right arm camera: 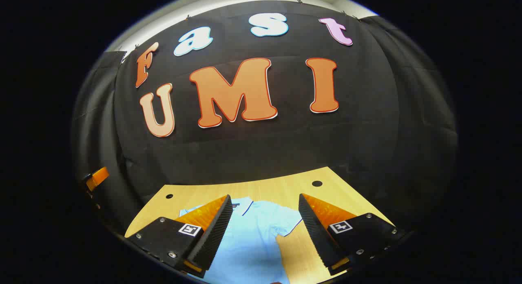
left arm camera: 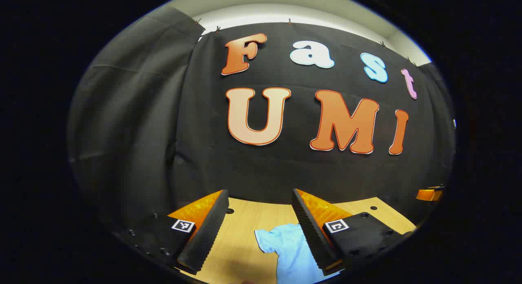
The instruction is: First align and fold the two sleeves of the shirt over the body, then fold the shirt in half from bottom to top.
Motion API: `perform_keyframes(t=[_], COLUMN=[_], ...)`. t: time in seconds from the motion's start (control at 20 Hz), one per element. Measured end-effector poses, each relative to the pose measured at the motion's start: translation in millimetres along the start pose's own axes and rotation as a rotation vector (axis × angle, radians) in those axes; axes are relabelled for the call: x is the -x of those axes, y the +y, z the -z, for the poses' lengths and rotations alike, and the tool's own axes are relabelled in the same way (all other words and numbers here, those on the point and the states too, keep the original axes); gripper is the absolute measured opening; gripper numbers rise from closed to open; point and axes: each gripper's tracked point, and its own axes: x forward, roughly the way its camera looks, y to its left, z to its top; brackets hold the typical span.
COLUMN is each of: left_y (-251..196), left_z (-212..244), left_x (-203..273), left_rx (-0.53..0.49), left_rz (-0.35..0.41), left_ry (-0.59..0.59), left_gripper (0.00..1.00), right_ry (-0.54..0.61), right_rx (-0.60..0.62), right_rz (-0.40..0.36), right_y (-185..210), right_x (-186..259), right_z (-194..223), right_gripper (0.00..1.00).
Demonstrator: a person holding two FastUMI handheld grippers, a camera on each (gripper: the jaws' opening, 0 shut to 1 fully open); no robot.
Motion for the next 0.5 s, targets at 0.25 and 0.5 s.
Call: perform_keyframes(t=[0.25,0.5], left_y=[-23.9,-36.0], left_z=[-10.7,-6.7], left_x=[-18.7,-37.1], left_rx=[-0.033,-0.019], left_rz=[-0.012,-0.014], left_ry=[-0.035,-0.028], left_gripper=[1.00,1.00], right_ry=[0.052,0.081], right_rx=[-0.025,0.016], right_rz=[-0.020,-0.009], right_y=[-11.7,-18.5], right_x=[-29.7,-48.1], right_z=[7.6,9.3], right_gripper=[0.98,0.98])
